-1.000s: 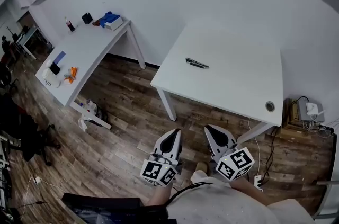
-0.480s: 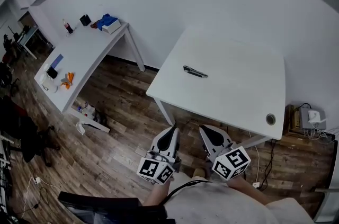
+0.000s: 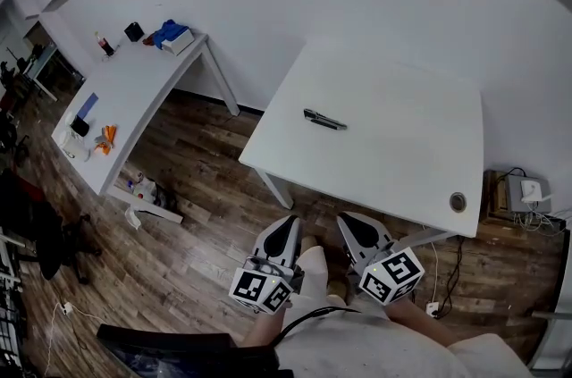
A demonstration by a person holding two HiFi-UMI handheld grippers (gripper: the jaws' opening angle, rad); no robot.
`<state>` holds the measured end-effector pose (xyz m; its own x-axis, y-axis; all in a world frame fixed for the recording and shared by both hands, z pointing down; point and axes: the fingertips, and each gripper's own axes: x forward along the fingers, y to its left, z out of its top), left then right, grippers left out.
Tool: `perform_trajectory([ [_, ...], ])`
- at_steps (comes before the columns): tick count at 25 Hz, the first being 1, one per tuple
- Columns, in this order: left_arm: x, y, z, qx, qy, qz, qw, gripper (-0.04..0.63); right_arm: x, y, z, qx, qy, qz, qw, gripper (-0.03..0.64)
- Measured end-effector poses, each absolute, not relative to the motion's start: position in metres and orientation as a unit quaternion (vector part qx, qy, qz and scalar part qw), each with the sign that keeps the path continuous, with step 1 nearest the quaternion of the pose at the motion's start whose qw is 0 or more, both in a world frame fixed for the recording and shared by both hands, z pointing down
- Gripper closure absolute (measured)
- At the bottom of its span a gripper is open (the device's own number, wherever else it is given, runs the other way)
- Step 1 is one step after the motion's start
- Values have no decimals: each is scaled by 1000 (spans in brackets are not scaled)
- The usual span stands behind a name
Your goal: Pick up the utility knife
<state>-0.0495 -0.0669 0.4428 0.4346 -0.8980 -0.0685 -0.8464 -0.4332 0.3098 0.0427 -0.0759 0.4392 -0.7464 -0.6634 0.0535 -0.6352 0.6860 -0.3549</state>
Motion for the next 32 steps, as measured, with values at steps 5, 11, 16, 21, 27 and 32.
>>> perform_trajectory([
  [5,-47,-93,454,846,-504,-110,130,588,46,-101,449,-372,909,-185,30,609],
  [11,-40,-153,452,858,-483,-124,128,588,41,-144,447,-372,915,-155,5,609],
  [16,-49,-193,450,864,-473,-119,126,588,20,-181,446,-373,915,-156,3,609],
  [21,-59,-236,451,865,-468,-126,131,589,7,-221,449,-370,916,-155,-2,609],
  [27,-67,-279,460,873,-452,-122,138,589,-9,-261,463,-347,922,-170,-34,608],
  [32,-76,-302,464,878,-443,-114,140,588,-20,-291,484,-318,928,-168,-99,606],
])
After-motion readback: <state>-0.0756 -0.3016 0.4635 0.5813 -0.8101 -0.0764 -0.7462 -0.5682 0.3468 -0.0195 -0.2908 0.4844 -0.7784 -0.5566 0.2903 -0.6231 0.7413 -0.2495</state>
